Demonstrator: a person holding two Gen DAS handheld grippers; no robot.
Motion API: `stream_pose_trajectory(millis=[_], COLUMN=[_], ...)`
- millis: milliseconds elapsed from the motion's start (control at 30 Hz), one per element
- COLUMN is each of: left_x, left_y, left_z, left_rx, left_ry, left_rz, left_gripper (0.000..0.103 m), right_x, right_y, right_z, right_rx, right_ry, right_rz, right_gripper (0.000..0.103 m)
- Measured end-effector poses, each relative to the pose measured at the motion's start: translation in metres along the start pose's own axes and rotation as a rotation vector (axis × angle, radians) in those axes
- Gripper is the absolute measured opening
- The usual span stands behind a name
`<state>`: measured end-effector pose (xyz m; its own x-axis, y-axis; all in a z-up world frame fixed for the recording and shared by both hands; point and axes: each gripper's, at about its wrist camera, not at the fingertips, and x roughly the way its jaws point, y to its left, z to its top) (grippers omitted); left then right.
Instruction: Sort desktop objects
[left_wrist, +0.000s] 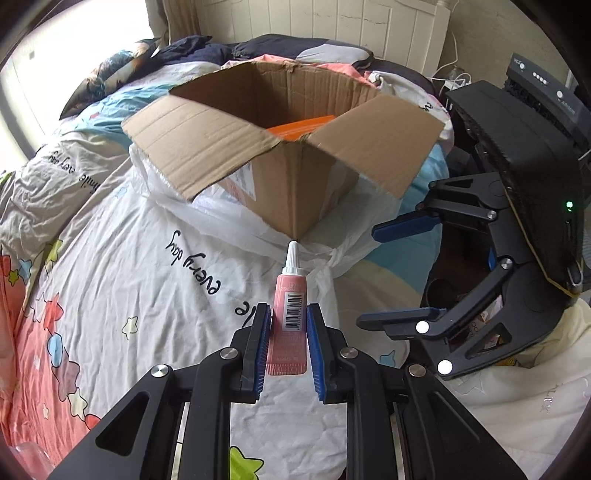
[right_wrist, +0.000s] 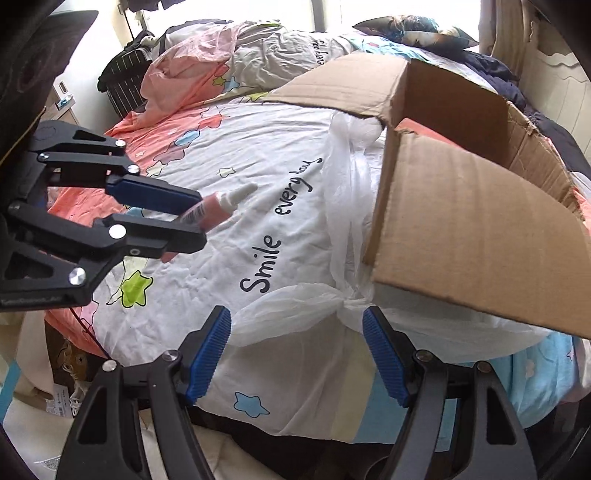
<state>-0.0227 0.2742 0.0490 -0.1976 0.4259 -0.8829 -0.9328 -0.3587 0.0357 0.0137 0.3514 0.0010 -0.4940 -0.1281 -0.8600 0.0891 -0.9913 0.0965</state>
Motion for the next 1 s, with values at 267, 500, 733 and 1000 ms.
stream_pose_trajectory(millis=[267, 500, 733, 1000], left_x=[-0.02, -0.036, -0.038, -0.023], left_y=[-0.014, -0.027, -0.04, -0.042], left_z=[0.024, 0.053, 0.088, 0.112], left_rx=[0.021, 0.055, 0.084, 0.092], left_ry=[-0.046, -0.094, -0.122, -0.104], left_rz=[0.019, 0.017, -0.02, -0.029], left_gripper=[0.02, 0.02, 0.02, 0.02], right_x=[-0.015, -0.034, -0.043, -0.052], right_y=[-0.014, -0.029, -0.05, -0.08], right_z=[-0.004, -0.003, -0.001, 0.007], right_rx=[0.025, 0.036, 0.057, 0.089], right_ry=[-0.032, -0.068, -0.082, -0.085], right_rz=[0.013, -0.055, -0.116, -0.134], right_gripper=[0.07, 0.07, 0.07, 0.07])
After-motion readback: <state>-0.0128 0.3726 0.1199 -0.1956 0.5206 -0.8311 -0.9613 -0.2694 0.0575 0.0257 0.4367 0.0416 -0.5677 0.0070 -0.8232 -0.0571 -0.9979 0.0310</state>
